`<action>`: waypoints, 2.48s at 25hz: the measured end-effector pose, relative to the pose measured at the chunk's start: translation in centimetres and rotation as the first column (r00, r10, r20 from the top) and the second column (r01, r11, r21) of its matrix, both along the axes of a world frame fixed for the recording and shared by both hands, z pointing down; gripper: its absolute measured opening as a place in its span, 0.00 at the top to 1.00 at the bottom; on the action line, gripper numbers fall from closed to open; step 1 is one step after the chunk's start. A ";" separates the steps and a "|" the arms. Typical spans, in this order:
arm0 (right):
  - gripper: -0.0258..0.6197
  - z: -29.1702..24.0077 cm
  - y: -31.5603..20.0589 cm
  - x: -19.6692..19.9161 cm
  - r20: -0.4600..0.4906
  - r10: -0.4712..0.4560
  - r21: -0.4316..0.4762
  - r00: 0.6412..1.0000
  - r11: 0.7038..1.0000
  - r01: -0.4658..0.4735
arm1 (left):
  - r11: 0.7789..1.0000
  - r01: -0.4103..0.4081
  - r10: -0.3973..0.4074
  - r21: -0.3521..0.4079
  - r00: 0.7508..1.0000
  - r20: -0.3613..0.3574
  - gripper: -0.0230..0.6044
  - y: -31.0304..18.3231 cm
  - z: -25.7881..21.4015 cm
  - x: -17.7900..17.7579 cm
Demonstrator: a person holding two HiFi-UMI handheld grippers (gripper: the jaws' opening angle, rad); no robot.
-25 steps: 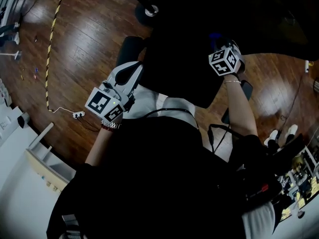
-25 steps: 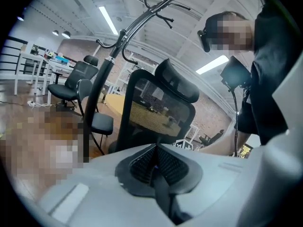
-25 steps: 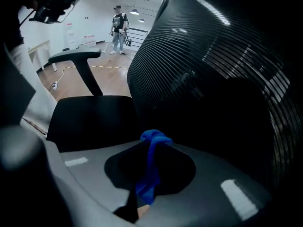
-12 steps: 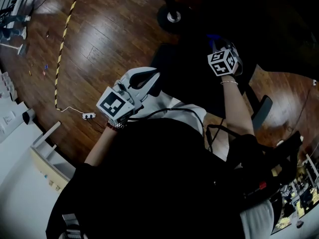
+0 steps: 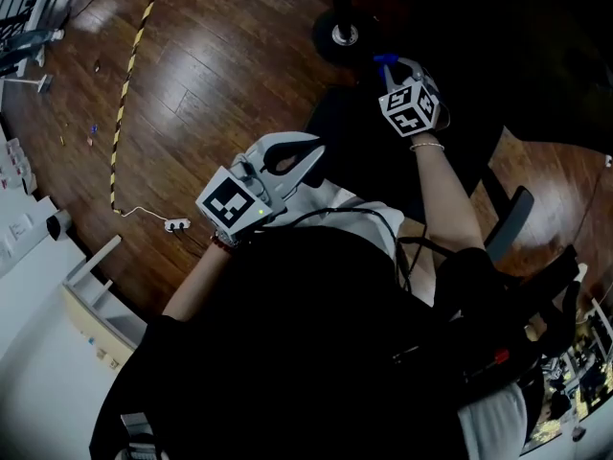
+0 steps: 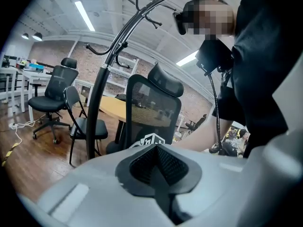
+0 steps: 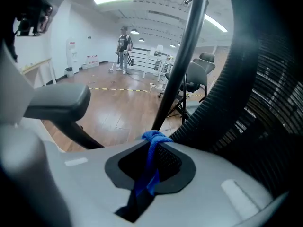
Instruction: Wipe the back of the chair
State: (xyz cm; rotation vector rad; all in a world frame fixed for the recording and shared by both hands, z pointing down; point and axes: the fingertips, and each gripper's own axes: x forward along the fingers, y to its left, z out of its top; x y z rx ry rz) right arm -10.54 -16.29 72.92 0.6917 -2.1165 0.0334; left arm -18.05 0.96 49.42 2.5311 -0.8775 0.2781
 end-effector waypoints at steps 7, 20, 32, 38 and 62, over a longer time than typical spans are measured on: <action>0.91 -7.5 -0.1 -4.0 0.263 0.005 0.106 0.965 0.994 -0.034 | 0.998 -0.060 0.060 0.026 0.998 0.005 0.96 0.2 -1.2 2.3; 0.91 -15.7 8.9 19.7 0.317 0.213 0.149 0.924 0.951 -0.270 | 0.992 -0.127 0.125 -0.028 0.991 -0.049 0.96 0.9 -0.9 13.9; 0.91 -4.4 7.3 39.1 -0.268 0.148 0.064 0.952 0.989 -0.136 | 0.986 -0.167 0.167 -0.001 0.986 -0.029 0.96 2.2 -0.1 26.0; 0.91 -1.7 5.5 37.4 -0.399 0.035 0.037 0.916 0.999 -0.022 | 0.999 -0.049 0.049 -0.001 0.999 0.002 0.96 0.7 0.2 21.8; 0.91 3.4 0.0 7.5 -0.167 -0.049 0.131 0.985 0.989 0.072 | 1.000 -0.004 0.002 0.026 0.999 0.054 0.96 -3.5 1.9 2.9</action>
